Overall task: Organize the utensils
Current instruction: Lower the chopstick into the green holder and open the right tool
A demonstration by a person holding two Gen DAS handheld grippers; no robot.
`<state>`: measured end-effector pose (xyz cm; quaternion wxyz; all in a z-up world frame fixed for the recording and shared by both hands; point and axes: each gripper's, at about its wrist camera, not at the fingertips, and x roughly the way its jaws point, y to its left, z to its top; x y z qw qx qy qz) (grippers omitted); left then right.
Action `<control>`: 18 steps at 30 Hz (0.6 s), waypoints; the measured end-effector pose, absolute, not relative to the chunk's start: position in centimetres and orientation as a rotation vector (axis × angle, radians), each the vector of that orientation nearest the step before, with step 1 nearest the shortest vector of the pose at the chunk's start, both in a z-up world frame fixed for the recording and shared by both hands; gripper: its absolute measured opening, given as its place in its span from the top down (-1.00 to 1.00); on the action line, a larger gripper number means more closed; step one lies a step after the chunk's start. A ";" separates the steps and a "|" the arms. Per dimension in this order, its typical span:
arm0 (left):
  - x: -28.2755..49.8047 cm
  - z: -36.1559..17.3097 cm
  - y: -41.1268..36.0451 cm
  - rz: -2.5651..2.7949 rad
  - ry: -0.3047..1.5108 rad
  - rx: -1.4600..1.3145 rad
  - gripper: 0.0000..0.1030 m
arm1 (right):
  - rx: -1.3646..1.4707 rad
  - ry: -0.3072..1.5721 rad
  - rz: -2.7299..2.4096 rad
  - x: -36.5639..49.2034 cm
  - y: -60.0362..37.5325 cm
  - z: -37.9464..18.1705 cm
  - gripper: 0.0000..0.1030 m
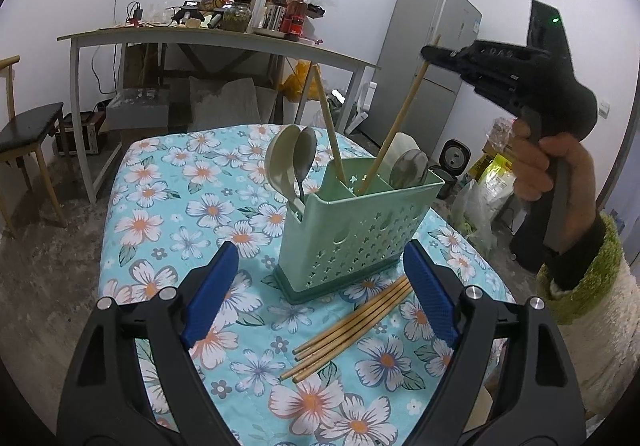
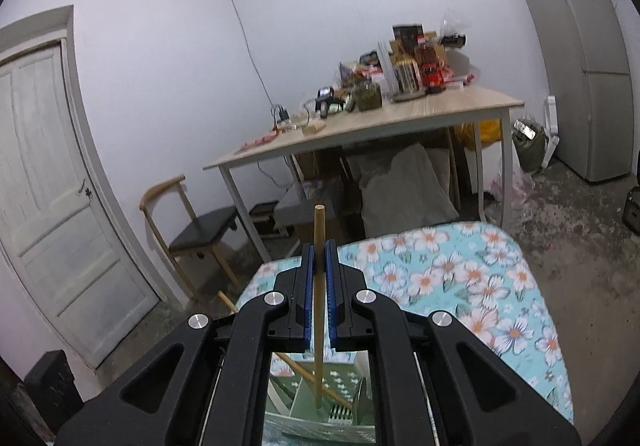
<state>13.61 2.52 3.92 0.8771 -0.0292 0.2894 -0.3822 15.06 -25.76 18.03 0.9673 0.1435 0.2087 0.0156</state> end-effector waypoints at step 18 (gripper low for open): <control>14.0 2.5 1.2 -0.696 0.674 0.035 -0.57 | 0.279 0.489 -0.020 13.2 -26.7 16.6 0.20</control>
